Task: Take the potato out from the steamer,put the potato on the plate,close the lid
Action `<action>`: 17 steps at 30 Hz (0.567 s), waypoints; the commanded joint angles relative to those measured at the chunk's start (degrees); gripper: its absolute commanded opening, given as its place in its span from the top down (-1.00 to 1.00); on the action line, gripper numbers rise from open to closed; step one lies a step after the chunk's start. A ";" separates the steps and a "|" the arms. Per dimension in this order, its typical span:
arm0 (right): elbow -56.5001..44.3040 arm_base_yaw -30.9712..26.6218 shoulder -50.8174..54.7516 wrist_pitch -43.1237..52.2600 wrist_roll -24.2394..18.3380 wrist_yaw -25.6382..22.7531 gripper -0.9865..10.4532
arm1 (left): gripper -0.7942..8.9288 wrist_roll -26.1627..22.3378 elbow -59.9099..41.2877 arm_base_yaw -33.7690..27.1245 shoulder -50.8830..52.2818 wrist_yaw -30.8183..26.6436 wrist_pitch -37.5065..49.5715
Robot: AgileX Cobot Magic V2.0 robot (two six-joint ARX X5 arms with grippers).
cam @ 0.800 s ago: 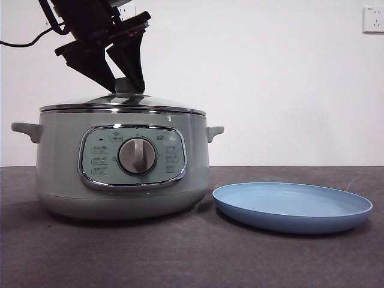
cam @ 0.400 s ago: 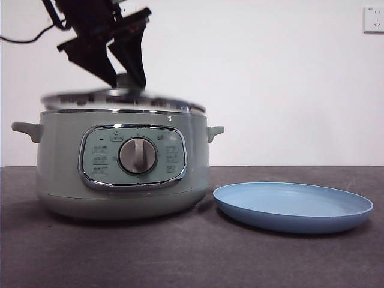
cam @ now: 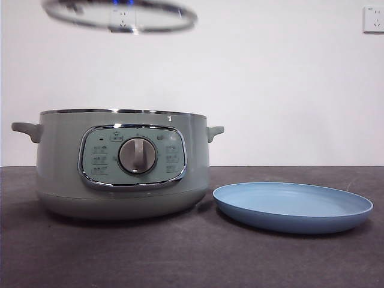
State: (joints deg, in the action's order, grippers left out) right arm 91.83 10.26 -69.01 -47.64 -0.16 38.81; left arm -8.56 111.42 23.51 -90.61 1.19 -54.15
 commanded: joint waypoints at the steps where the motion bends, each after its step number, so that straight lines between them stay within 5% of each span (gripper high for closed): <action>1: 0.22 2.25 -1.62 1.03 0.79 -0.24 -0.27 | 0.85 -2.08 9.25 -1.51 1.66 -0.17 -3.15; 9: 0.70 11.21 -9.18 3.04 1.81 -6.32 -0.27 | 0.85 -2.08 25.24 -7.21 6.01 -3.91 -13.05; 17: 9.62 20.65 -22.34 0.55 0.15 -13.18 -0.27 | 0.85 -2.23 26.32 -9.79 14.21 -10.73 -17.20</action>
State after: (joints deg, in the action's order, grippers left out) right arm 100.05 30.02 -89.89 -47.11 0.75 26.13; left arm -10.09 137.32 13.87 -76.79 -9.45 -73.80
